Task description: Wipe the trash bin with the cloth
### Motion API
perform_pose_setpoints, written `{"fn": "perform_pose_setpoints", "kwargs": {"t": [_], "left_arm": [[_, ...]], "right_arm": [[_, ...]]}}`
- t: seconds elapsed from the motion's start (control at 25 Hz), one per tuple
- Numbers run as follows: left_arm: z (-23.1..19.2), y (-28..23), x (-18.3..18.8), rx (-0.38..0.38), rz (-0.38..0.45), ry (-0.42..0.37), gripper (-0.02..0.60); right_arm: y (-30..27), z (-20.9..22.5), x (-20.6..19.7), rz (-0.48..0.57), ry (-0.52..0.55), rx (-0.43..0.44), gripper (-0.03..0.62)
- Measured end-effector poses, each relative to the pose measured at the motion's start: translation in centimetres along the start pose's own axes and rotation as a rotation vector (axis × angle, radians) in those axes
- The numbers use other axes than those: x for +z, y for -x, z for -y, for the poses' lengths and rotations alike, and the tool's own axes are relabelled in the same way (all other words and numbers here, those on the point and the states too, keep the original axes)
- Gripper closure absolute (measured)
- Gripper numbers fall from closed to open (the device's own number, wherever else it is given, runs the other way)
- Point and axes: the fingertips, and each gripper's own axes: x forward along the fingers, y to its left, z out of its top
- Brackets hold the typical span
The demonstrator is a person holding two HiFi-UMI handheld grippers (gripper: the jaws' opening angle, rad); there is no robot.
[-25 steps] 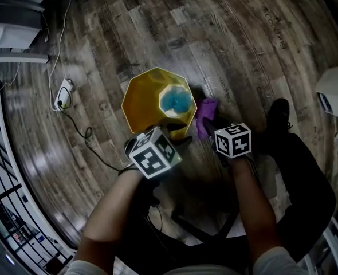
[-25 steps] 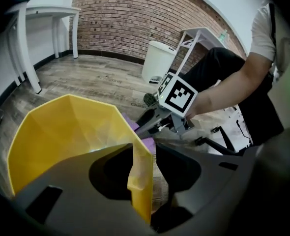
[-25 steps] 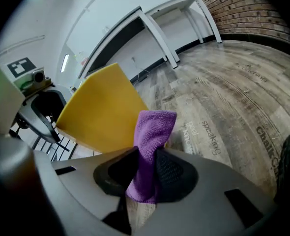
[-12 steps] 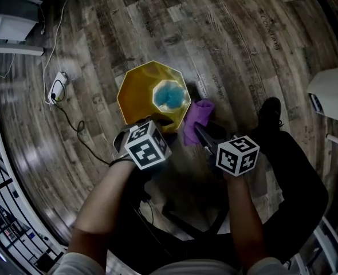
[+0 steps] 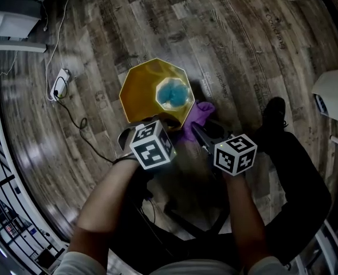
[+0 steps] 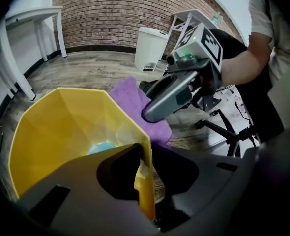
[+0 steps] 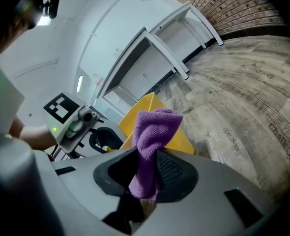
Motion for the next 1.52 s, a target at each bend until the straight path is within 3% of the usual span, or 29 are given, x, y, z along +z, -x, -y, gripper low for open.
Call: {"fn": "perform_pose_setpoints", "kwargs": {"t": [0.56,1.36,1.52], "left_arm": [[-0.8,0.4,0.8,0.023,0.039,0.015,0.537],[-0.7,0.2,1.3,0.023,0.064,0.046,0.537],[-0.6,0.3,1.3,0.025,0.075,0.060,0.536]], "right_arm": [[-4.4,5.3,-2.4,-0.145,0.075,-0.064,0.488],[-11.7,14.8,-7.0,-0.356,0.064,-0.228,0.488],[-12.4,16.1,-8.5,-0.444,0.115,-0.292,0.488]]}}
